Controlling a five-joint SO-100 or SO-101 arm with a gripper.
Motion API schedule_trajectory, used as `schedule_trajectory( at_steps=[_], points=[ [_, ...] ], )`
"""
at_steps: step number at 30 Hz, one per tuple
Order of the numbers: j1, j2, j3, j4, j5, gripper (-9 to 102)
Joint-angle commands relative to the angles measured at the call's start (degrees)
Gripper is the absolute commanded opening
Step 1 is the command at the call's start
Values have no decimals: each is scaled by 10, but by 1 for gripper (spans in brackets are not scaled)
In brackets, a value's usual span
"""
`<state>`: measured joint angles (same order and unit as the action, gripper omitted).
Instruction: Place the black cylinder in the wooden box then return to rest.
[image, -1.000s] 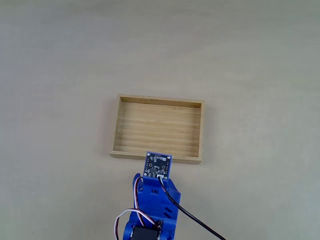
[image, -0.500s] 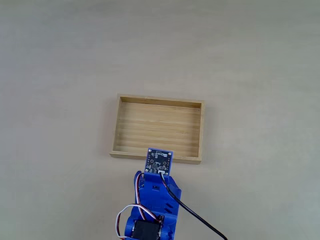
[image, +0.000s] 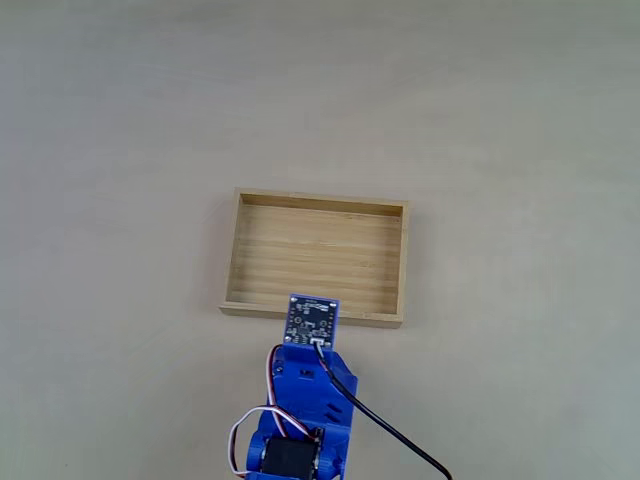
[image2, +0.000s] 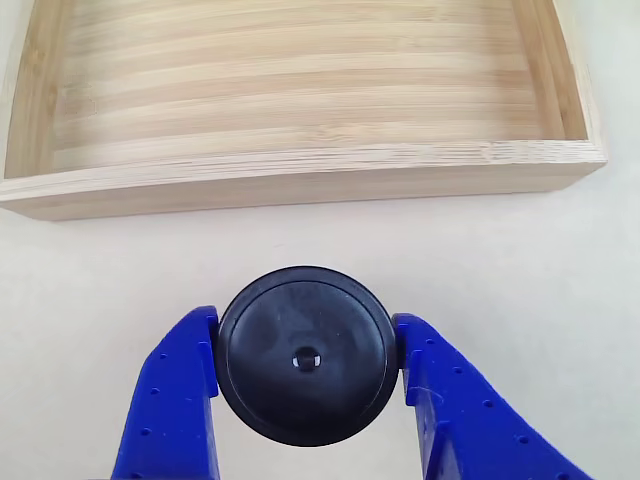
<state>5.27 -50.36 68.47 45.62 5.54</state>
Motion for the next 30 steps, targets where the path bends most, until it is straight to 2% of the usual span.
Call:
schedule_trajectory(
  at_steps=[1, 11, 17, 22, 30],
  points=[
    [-4, -2, -25, -17, -4, 20],
    [-3, -26, -22, -6, -4, 20],
    [-5, -76, -81, 90, -8, 20],
    [-8, -92, -141, 134, -9, 20],
    [-10, -51, -223, 128, -3, 20]
  ],
)
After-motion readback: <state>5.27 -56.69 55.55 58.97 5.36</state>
